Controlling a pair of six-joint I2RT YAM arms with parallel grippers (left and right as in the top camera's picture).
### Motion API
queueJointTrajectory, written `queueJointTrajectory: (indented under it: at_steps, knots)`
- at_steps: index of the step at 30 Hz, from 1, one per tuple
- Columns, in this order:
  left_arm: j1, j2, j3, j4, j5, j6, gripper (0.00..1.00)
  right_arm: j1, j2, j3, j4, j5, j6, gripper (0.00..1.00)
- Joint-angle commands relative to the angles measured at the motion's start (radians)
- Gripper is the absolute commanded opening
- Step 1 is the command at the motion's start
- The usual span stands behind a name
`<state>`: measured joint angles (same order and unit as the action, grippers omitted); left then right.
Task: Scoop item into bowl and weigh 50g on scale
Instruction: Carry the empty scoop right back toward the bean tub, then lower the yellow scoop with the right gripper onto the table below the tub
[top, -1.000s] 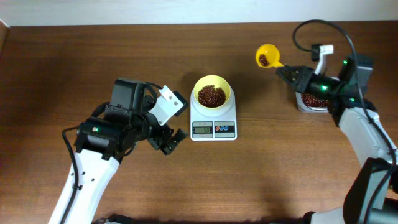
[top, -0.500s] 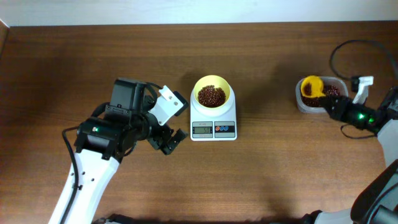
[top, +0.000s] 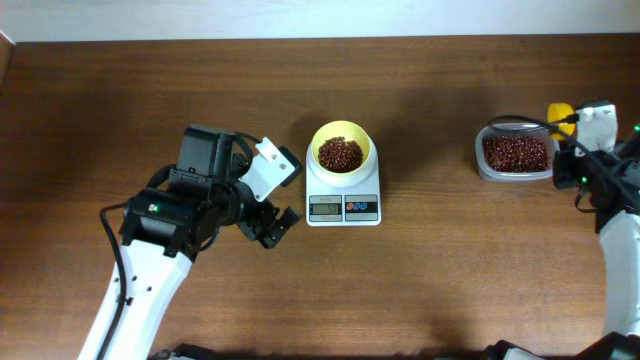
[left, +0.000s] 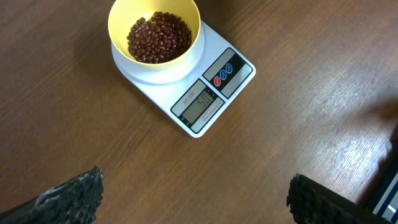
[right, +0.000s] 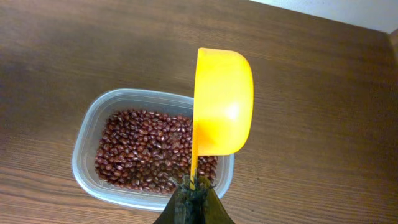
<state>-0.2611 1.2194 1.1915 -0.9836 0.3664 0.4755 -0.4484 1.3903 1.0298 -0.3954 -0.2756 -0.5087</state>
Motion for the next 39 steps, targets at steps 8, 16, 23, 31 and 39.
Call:
queueJointTrajectory:
  at_steps: [8,16,23,31,39]
  knots:
    - [0.004,-0.004,0.021,0.002,0.003,0.013,0.99,0.141,-0.012,0.003,0.002,0.224,0.189,0.04]
    - [0.004,-0.004,0.021,0.002,0.003,0.013,0.99,0.141,-0.088,0.003,-0.243,-0.126,0.531,0.04]
    - [0.004,-0.004,0.021,0.002,0.003,0.013,0.99,0.141,-0.373,0.003,-0.492,-0.386,0.811,0.04]
    - [0.004,-0.004,0.021,0.002,0.003,0.013,0.99,0.141,-0.21,-0.012,-0.682,-0.183,0.809,0.04]
    - [0.004,-0.004,0.021,0.002,0.003,0.013,0.99,0.141,-0.059,-0.126,-0.727,-0.214,0.694,0.04]
